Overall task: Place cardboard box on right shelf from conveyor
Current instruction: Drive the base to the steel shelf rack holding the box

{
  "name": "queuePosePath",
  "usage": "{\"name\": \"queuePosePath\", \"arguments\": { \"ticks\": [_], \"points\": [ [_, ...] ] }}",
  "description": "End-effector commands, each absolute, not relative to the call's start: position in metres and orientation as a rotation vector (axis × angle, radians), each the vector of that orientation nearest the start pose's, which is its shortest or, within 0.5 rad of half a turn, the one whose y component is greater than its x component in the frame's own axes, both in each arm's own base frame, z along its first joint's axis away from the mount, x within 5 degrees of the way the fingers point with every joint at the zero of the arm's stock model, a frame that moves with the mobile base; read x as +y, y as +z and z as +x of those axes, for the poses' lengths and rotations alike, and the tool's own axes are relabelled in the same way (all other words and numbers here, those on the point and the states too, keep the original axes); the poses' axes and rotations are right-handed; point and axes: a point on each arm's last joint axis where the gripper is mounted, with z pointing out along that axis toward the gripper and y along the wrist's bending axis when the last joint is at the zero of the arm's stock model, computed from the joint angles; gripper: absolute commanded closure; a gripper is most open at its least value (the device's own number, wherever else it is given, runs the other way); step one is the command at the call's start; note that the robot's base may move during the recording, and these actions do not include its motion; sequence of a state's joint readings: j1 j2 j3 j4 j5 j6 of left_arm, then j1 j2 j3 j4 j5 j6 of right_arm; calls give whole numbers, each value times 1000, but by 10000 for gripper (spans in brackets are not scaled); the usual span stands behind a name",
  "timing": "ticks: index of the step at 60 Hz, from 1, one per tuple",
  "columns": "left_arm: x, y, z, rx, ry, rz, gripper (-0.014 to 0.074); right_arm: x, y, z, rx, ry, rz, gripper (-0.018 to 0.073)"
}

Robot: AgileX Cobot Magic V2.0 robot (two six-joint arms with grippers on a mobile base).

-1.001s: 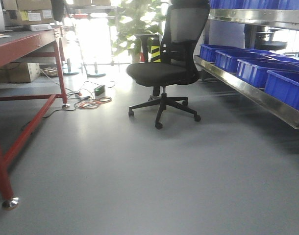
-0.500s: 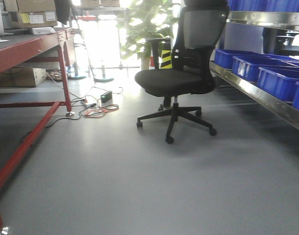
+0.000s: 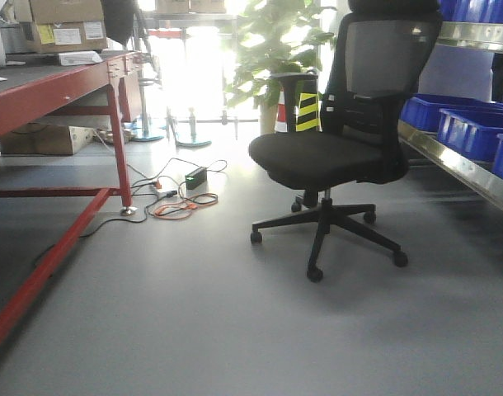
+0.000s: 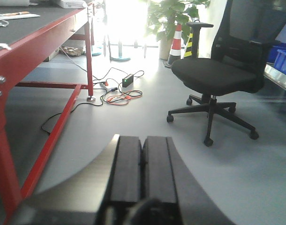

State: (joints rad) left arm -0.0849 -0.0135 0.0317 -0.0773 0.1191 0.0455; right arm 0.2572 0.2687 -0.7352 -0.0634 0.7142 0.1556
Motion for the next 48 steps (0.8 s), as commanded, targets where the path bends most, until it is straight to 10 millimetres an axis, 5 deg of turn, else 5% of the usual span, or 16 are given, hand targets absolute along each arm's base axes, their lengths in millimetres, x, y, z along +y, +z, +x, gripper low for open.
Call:
{"name": "queuePosePath", "arguments": {
  "ticks": [1, 48],
  "points": [
    [-5, 198, 56, 1528, -106, 44, 713, 4, 389, 29, 1609, 232, -102, 313],
    [-5, 198, 56, 1528, -106, 44, 713, 4, 389, 29, 1609, 232, -102, 313]
  ]
}}
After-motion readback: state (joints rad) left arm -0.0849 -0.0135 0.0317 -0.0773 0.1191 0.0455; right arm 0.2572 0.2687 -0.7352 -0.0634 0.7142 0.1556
